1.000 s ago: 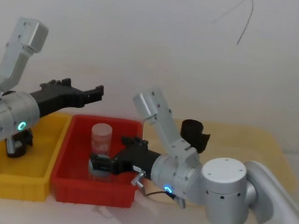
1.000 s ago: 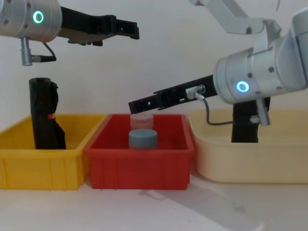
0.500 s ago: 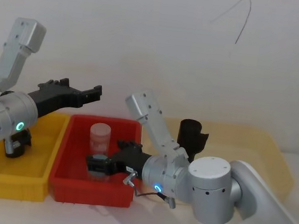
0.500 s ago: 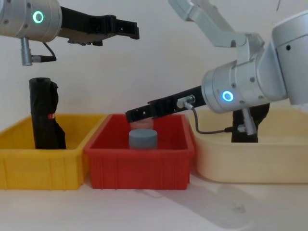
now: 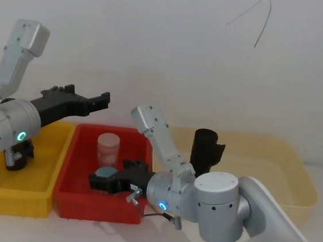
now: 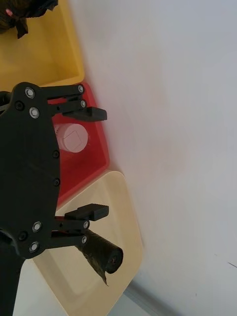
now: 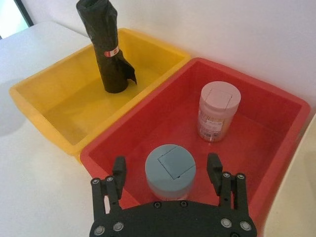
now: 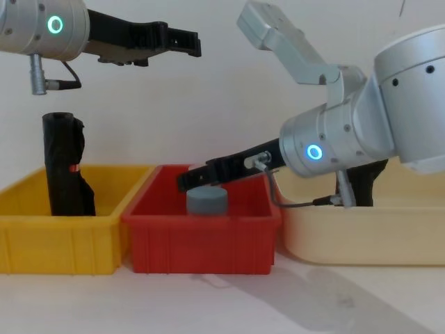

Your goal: Pick up the garbage bag with the one hand and transfer it to the other hand.

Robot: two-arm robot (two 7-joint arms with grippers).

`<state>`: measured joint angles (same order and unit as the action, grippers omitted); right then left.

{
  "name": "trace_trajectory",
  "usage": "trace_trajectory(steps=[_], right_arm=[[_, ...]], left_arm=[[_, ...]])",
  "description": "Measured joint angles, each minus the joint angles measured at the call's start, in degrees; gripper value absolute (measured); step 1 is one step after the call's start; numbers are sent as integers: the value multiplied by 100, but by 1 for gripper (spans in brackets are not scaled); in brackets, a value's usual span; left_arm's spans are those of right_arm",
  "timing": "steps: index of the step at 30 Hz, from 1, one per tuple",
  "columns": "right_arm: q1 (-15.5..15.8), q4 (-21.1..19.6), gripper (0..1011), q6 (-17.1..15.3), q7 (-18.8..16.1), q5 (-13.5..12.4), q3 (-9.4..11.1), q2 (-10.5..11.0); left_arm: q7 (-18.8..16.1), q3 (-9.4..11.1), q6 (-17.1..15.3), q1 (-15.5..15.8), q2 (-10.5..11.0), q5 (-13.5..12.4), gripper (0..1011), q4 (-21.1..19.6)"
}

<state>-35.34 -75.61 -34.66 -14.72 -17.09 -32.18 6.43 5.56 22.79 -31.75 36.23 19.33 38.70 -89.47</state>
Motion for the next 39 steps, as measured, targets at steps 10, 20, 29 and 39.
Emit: trace_trajectory(steps=[10,20,29,39], right_arm=[[-40,242,1001,11,30,26,6,-148],[-77,454,1001,85,66,109,8,-237],[-95,583,919,173,72,172,34,-277],[-95,647,665,241,78,219,80,-297]], left_arm=[[0,0,0,0,0,0,1000,0],[0,0,0,0,0,0,1000,0],[0,0,0,0,0,0,1001,0],[0,0,0,0,0,0,1000,0]])
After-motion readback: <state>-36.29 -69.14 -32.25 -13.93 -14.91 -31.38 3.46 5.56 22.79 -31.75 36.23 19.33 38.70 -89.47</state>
